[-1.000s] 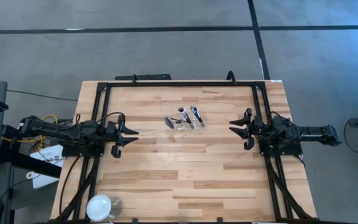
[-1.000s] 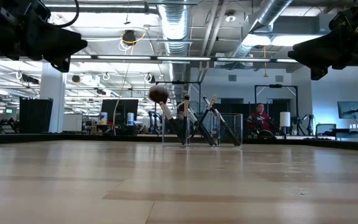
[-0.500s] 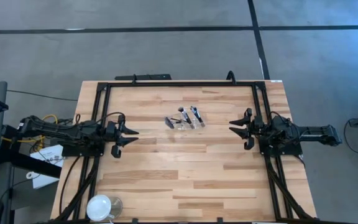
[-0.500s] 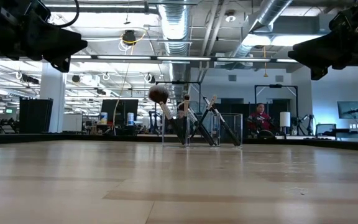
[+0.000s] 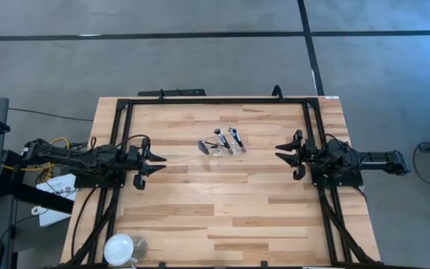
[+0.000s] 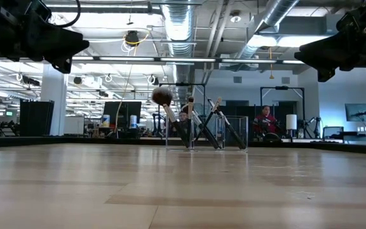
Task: Put items in baskets/containers
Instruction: Return to Home Position
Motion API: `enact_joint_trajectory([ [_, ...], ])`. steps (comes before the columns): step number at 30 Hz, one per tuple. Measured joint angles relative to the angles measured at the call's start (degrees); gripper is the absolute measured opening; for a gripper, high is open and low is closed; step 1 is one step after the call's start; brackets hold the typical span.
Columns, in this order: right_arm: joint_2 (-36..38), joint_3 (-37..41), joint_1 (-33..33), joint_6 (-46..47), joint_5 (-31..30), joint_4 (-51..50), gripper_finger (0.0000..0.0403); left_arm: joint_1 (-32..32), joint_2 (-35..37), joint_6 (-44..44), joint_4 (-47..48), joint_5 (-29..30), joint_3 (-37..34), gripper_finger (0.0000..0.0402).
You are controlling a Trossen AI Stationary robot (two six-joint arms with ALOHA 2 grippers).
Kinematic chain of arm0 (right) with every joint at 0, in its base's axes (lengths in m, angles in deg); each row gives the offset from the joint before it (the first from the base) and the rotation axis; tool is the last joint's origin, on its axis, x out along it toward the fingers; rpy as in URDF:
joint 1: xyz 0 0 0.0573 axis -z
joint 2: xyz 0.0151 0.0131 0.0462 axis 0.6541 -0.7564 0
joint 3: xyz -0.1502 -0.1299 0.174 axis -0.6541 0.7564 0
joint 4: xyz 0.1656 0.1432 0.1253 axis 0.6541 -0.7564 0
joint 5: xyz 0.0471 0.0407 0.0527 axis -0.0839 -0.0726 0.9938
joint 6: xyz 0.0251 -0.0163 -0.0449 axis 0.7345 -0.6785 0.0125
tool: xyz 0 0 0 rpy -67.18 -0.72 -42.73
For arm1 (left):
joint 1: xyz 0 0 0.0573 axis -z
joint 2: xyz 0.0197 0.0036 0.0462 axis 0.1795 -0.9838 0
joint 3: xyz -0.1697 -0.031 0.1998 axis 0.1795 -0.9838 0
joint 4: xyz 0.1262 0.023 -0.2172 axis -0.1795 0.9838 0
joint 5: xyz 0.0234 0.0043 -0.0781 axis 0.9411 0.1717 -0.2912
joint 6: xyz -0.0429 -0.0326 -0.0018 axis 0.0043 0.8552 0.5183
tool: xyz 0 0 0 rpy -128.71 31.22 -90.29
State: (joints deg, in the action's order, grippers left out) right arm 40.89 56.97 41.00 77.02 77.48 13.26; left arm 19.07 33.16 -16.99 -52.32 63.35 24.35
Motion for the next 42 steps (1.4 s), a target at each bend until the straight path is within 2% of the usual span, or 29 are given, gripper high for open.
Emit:
enact_joint_trajectory([
  [17,0.0,0.02,0.0,0.0,0.02,0.0,0.012,0.0,15.85,0.0,-0.75,0.0,0.02,0.0102],
  [29,0.0,0.0,-0.01,0.0,0.02,0.0,0.012,0.0,15.92,0.0,-1.02,0.0,0.02,0.0102],
  [42,-0.01,0.02,-0.01,0.0,0.02,0.0,0.012,0.0,11.44,0.0,-1.27,0.0,0.02,0.0102],
])
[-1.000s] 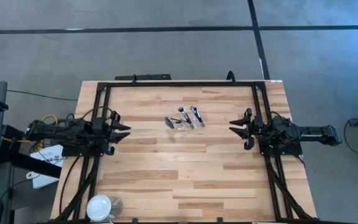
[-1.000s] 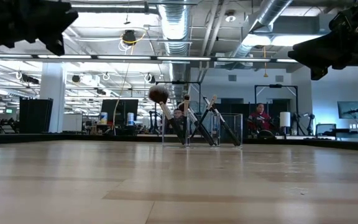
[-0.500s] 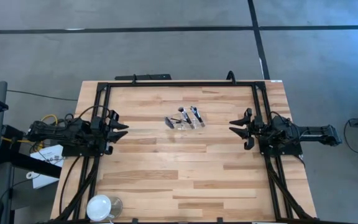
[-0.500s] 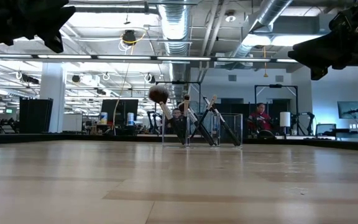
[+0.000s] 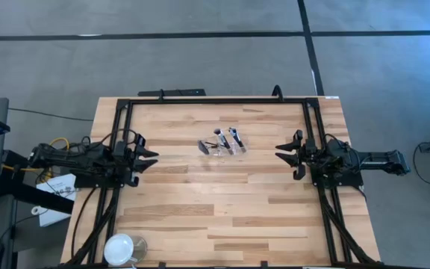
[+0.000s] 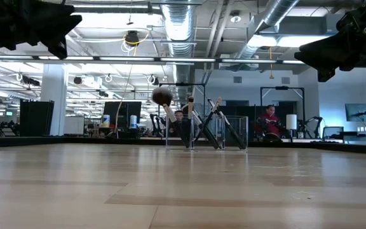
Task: Put items in baskets/containers
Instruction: Return to Home Position
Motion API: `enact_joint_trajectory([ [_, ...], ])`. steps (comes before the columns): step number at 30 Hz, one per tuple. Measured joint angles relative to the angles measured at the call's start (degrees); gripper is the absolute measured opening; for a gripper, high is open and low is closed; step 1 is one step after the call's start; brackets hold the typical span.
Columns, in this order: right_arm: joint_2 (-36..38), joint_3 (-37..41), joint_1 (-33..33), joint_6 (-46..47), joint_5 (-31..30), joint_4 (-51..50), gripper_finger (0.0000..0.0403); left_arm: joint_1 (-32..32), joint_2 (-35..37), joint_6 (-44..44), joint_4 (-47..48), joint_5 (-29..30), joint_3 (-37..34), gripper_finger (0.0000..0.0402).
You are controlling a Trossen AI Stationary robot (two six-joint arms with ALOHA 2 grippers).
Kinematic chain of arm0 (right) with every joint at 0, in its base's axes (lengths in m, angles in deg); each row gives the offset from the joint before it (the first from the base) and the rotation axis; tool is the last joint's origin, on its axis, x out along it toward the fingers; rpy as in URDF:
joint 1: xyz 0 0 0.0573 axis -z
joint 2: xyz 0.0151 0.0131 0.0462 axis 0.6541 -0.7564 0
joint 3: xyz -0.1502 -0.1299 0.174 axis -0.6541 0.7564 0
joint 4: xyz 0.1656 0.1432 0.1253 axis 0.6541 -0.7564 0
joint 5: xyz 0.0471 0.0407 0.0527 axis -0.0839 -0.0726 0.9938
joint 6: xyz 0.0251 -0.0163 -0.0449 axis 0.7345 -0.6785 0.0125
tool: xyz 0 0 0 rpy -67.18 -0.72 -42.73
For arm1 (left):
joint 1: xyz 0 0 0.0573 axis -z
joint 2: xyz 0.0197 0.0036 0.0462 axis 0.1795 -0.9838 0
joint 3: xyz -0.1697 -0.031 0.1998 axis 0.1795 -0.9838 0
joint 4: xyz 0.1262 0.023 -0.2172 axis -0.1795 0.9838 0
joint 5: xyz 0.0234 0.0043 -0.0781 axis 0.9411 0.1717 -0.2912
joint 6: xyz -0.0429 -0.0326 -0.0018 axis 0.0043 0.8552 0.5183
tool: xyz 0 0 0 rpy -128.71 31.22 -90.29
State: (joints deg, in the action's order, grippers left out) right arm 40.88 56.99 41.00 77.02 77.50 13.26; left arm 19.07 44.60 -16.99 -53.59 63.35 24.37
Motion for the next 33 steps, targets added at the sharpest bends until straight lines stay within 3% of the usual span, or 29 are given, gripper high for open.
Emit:
enact_joint_trajectory([
  [33,0.01,0.0,0.0,0.0,0.0,0.0,0.0121,0.0,-11.28,0.0,-0.85,-0.01,0.0,0.0102],
])
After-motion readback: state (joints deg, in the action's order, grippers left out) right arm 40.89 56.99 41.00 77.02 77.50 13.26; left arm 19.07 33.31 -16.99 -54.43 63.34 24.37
